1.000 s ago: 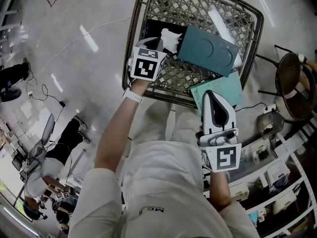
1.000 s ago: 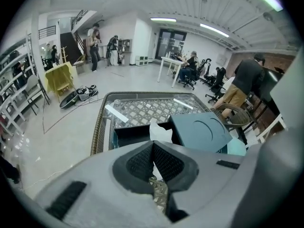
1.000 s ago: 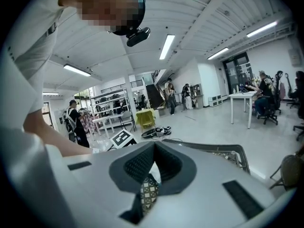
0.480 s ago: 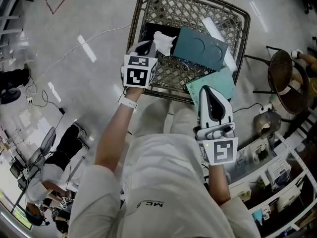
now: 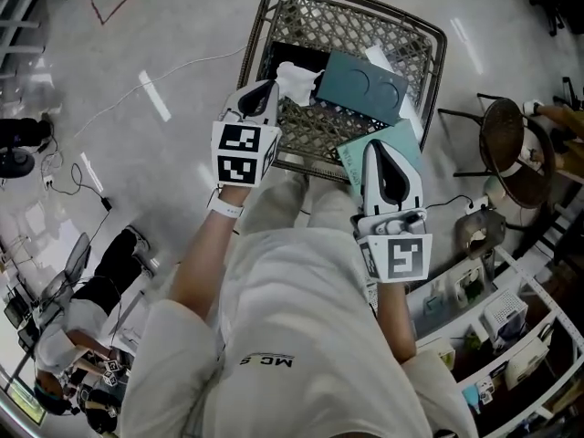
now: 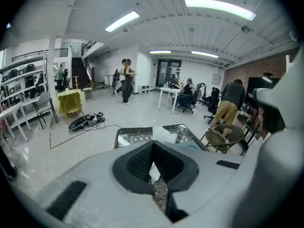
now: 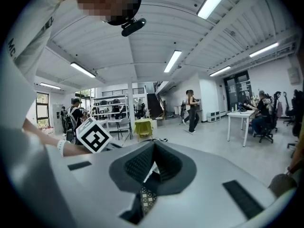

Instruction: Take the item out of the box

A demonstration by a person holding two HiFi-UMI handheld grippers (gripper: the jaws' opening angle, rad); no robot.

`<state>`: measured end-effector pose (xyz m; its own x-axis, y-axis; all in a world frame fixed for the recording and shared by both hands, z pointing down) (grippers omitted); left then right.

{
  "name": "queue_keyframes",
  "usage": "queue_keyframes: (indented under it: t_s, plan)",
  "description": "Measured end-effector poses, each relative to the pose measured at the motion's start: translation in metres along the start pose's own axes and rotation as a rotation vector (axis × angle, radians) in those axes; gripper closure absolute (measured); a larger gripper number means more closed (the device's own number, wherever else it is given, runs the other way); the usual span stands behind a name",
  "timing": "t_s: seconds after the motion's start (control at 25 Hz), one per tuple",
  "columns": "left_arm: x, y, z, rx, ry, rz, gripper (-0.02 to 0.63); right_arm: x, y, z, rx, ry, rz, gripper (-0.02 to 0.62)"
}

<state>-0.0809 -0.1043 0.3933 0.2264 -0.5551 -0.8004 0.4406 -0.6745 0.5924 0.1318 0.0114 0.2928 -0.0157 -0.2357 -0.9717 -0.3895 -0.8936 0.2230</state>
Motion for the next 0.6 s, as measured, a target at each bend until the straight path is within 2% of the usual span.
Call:
queue_keyframes:
  t_s: [0.48,0.6]
  plan:
    - [0.036,-0.11,-0.02,0.044,0.043,-0.288,0.583,0.028,-0.017,0.02,-0.042,-0.047,-0.034,0.58]
    - [0.039,-0.129,-0.023,0.048,0.057,-0.336,0.583,0.035,-0.019,0.024,-0.05,-0.055,-0.054,0.58]
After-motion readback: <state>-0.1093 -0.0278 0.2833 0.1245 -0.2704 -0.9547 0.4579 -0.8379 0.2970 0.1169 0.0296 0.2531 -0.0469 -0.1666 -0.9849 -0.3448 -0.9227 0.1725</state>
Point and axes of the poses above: the fingertips, and each gripper's own axes: y forward along the fingers, z to its left, x out of its top, the point moved 7 cm from there along -y, backward along the fingers
